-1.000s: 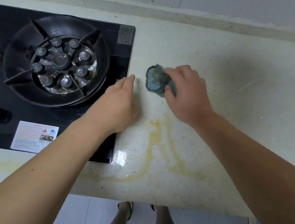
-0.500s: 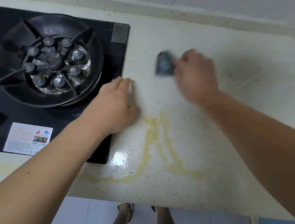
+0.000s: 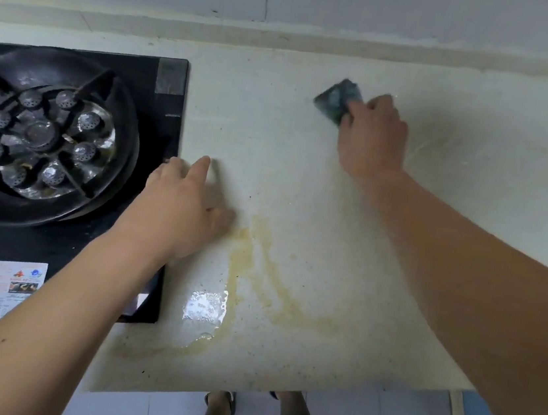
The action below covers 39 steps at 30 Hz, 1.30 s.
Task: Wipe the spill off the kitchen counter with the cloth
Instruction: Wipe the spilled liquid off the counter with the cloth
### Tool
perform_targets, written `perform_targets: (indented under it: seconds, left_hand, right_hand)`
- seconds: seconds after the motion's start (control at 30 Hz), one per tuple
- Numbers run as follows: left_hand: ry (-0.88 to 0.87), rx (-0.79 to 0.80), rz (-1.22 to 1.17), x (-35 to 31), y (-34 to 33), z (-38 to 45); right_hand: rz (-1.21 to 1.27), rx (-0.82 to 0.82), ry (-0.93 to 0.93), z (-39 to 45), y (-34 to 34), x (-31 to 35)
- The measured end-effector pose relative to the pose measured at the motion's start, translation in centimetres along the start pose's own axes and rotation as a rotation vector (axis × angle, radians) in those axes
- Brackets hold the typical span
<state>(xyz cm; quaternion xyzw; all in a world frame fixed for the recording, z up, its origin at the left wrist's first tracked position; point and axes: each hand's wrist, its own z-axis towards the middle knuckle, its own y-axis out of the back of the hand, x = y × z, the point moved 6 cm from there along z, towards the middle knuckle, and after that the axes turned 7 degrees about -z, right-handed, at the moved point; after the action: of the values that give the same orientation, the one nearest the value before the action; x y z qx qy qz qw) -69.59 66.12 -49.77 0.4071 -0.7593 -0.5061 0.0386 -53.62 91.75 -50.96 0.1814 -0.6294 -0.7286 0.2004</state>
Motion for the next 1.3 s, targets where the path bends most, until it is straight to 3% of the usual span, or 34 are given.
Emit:
perform_targets:
  seconds: [0.07,0.13,0.2,0.27,0.33,0.37,0.5,0.57,0.6,0.67,0.77,0.83,0.9,1.0,1.07,1.13,1.3]
  left_hand:
    - [-0.006,-0.001,0.024,0.2,-0.3,0.0]
    - [-0.003,0.001,0.041,0.4,-0.9,0.1]
    - [-0.003,-0.011,0.054,0.2,-1.4,0.2]
    - [-0.009,-0.027,0.062,-0.1,-1.4,0.1]
    - [-0.007,-0.039,0.045,-0.5,-1.0,0.1]
    - [0.004,-0.035,0.028,-0.5,-0.8,0.1]
    - [0.038,0.013,-0.029,-0.2,-0.1,-0.1]
    - [0.018,0.026,-0.048,-0.2,0.2,-0.6]
    - [0.011,0.021,-0.067,-0.1,0.3,-1.1]
    - [0.008,-0.007,-0.158,0.1,0.3,-1.6]
    - [0.019,-0.066,-0.346,0.7,0.3,-2.4]
    - [0.006,-0.111,-0.441,1.0,0.8,-3.1]
    - [0.004,-0.131,-0.49,1.4,1.1,-4.2]
    - [0.009,-0.12,-0.541,2.4,1.2,-5.7]
    - [0.022,-0.11,-0.584,3.4,1.2,-6.5]
    - [0.044,-0.109,-0.642,4.2,1.3,-7.1]
    - [0.094,-0.141,-0.713,5.9,1.6,-8.8]
  right_hand:
    - [0.016,0.044,-0.356,1.4,-0.1,-5.8]
    - [0.048,0.084,-0.419,0.0,0.0,-5.3]
    - [0.164,0.055,-0.166,-3.8,0.4,0.0]
    - [0.227,0.115,0.245,-10.3,0.6,6.6]
    - [0.219,0.147,0.432,-13.3,0.5,7.9]
    - [0.216,0.115,0.356,-12.1,0.4,6.2]
    - [0.047,0.014,-0.397,-5.5,-0.3,-7.9]
    - [0.066,0.068,-0.552,-5.7,0.1,-9.7]
    - [0.091,0.087,-0.526,-6.5,0.3,-7.7]
    - [0.191,0.058,-0.307,-9.6,0.9,-0.2]
    - [0.249,0.112,0.245,-18.8,2.2,13.4]
    - [0.256,0.15,0.473,-21.6,2.8,16.1]
    - [0.199,0.105,0.407,-18.9,1.7,13.8]
    - [0.14,0.061,-0.129,-11.9,0.1,5.3]
    - [0.135,0.101,-0.293,-10.1,-0.1,2.8]
    - [0.127,0.13,-0.223,-9.4,0.3,5.0]
    - [0.224,0.171,0.232,-11.0,0.7,17.1]
